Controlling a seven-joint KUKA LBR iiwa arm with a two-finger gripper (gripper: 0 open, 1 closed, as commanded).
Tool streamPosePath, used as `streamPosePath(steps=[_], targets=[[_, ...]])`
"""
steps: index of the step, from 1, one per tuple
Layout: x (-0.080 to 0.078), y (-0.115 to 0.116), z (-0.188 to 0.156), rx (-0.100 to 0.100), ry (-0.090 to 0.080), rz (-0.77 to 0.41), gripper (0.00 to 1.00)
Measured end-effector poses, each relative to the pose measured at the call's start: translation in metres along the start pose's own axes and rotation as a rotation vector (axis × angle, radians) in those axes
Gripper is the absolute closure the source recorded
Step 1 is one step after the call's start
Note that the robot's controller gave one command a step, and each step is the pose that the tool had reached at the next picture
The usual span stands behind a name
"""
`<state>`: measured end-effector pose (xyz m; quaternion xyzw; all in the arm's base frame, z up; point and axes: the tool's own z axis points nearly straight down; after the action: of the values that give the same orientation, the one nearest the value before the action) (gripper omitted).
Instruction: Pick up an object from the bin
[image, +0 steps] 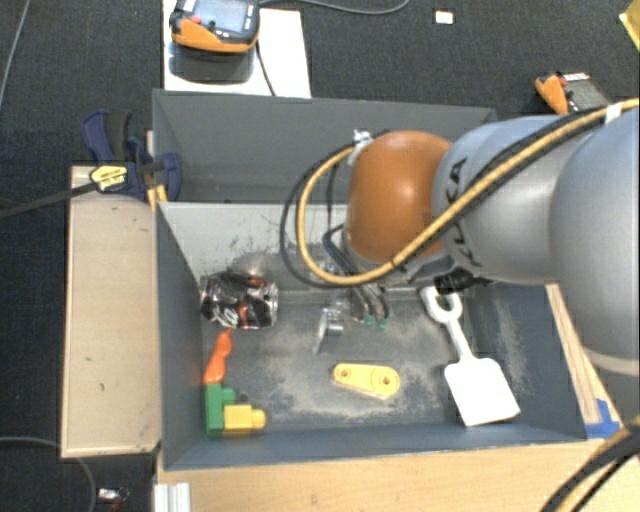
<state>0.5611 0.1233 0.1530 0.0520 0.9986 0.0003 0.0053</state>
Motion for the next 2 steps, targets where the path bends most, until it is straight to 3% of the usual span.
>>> streamPosePath(steps=[1,2], targets=[[0.017,0.007,-0.008,0.0,0.0,0.024,0.0],[0.037,0.004,-0.009,-0.001,-0.002,-0.145,0.0]])
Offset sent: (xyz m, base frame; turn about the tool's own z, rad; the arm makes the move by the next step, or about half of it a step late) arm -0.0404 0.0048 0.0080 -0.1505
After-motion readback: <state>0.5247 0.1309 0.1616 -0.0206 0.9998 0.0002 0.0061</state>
